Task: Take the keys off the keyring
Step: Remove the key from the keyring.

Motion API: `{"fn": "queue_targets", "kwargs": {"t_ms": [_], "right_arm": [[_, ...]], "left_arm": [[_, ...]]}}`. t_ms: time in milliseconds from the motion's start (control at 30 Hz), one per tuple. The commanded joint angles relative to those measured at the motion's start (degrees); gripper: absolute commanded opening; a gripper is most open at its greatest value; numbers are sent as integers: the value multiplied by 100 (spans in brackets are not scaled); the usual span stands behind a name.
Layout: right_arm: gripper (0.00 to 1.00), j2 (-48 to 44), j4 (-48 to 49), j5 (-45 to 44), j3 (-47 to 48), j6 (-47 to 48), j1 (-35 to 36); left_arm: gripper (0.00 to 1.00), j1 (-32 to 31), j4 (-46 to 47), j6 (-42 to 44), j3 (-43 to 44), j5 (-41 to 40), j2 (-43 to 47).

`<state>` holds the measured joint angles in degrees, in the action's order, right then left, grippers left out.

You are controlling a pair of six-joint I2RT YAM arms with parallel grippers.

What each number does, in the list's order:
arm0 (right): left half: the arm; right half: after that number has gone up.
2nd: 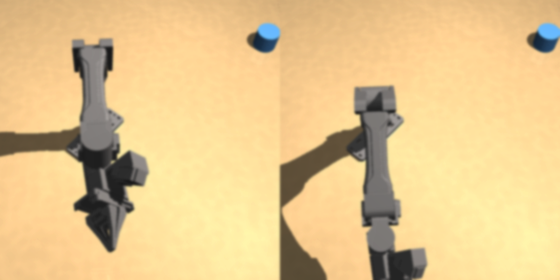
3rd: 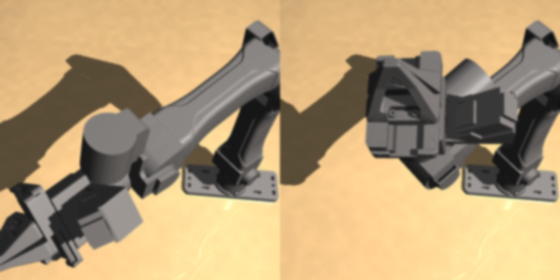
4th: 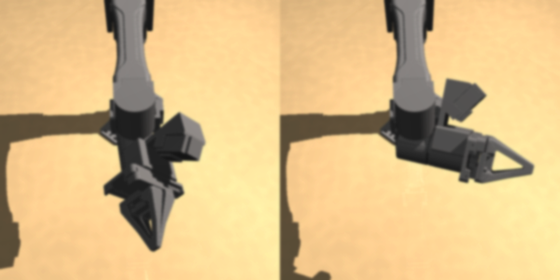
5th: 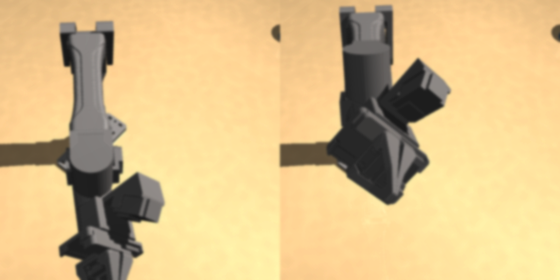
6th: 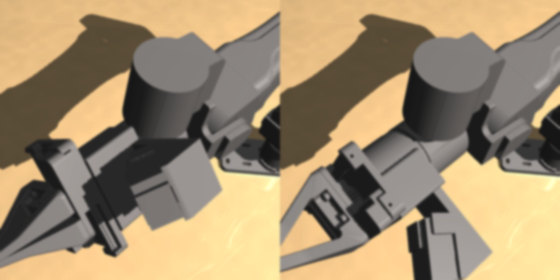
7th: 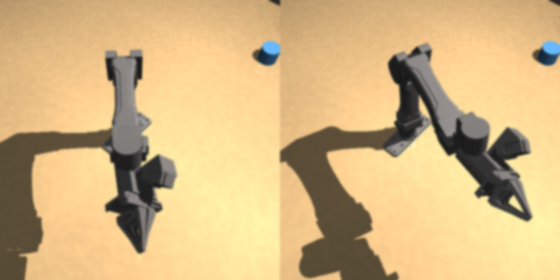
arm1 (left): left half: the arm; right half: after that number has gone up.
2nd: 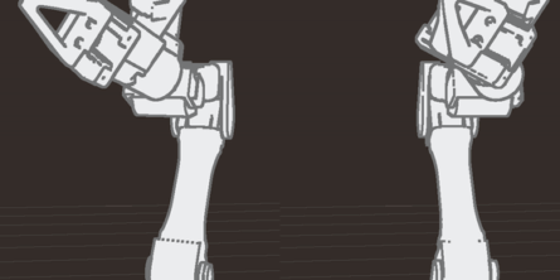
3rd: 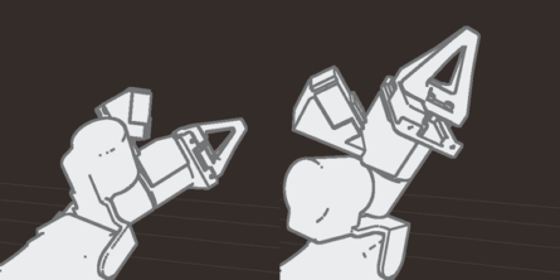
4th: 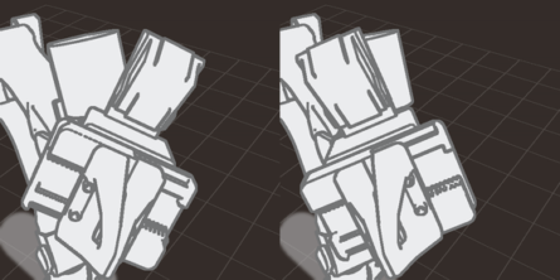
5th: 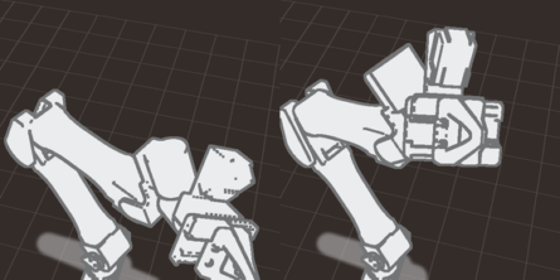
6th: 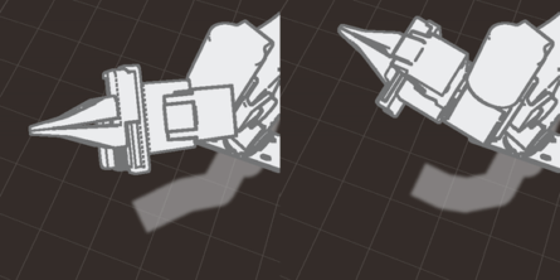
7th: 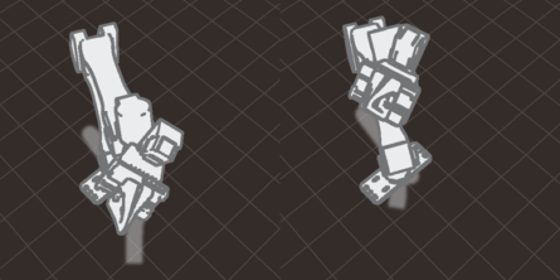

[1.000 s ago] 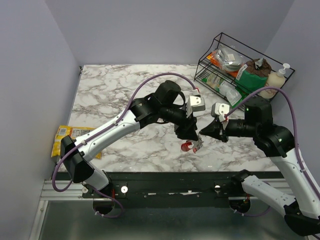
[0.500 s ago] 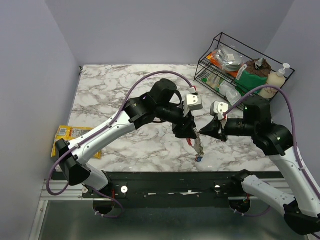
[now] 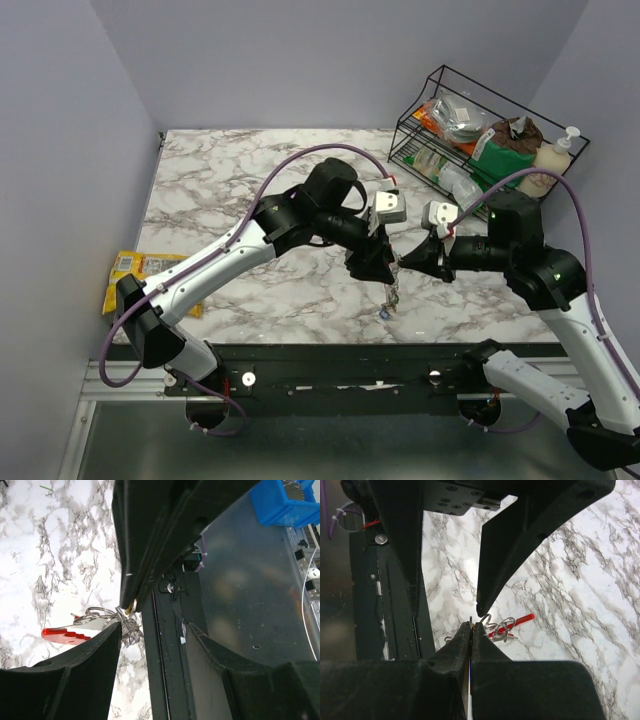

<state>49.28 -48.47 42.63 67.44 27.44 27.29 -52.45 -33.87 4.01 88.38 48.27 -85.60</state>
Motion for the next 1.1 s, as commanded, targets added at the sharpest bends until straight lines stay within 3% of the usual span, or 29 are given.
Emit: {"fn": "queue_targets", "kwargs": {"t_ms": [0, 367, 867, 1067], "right_arm": [[1, -172, 197, 281, 191, -81, -57], [1, -199, 232, 246, 147, -90, -83], [1, -164, 391, 44, 24, -125, -83], [1, -103, 443, -62, 24, -151, -83]], "left_arm": [[62, 77, -6, -40, -22, 121, -97], [62, 68, -6, -120, 48, 420, -220], [62, 261, 135, -234, 30, -143, 254], [61, 270, 161, -216, -84, 156, 351]]}}
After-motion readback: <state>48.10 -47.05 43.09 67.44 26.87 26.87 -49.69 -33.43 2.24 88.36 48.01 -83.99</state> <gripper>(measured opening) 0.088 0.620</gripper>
